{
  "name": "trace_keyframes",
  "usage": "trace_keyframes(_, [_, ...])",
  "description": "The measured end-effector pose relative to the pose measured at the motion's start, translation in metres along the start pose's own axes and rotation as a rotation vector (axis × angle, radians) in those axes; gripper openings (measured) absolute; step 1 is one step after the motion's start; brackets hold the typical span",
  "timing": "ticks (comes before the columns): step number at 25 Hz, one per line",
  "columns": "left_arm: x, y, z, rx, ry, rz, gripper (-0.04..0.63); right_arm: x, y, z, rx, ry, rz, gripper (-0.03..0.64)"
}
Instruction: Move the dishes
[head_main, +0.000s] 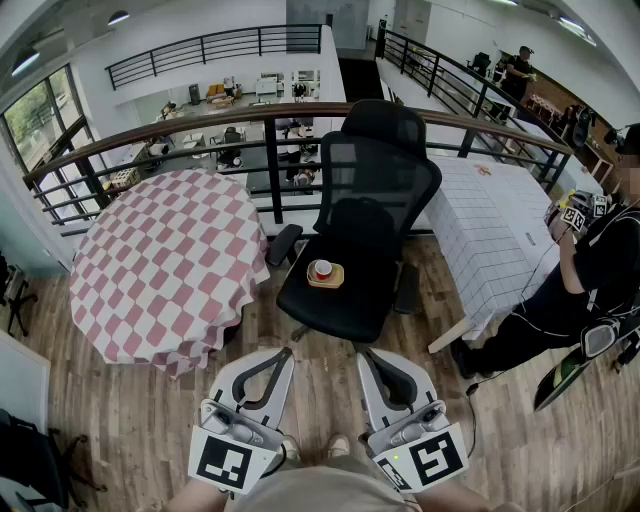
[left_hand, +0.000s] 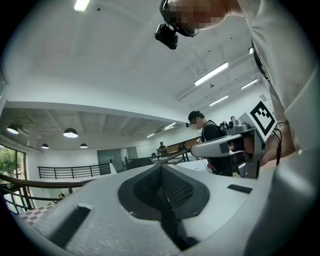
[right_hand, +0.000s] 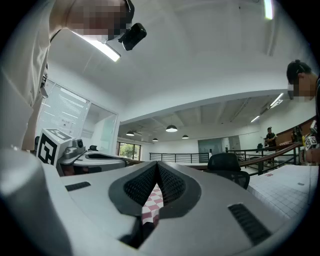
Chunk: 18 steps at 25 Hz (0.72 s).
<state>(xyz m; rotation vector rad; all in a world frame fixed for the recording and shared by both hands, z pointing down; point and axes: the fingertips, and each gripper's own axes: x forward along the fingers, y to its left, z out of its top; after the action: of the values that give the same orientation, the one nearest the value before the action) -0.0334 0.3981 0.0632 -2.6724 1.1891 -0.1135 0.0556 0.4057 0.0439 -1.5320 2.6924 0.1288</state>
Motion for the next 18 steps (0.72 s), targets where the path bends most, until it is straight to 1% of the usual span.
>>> trace_keyframes(3, [0.002, -0.005, -0.001, -0.002, 0.014, -0.015, 0.014, -0.001, -0.004, -0.002, 0.011, 0.004, -0.006, 0.020])
trace_keyframes(7, [0.002, -0.008, 0.001, -0.006, 0.005, -0.024, 0.014, -0.002, -0.006, -0.003, 0.025, 0.004, -0.012, 0.020])
trace_keyframes(10, [0.003, -0.006, 0.000, -0.044, 0.006, -0.013, 0.014, -0.003, -0.008, -0.003, 0.028, 0.000, -0.010, 0.020])
trace_keyframes(14, [0.008, -0.006, -0.003, -0.041, 0.009, -0.003, 0.014, -0.004, -0.013, -0.008, 0.031, 0.012, -0.006, 0.020])
trace_keyframes(18, [0.007, 0.007, -0.006, -0.067, 0.019, 0.007, 0.013, 0.008, -0.011, -0.012, 0.067, 0.024, 0.001, 0.020])
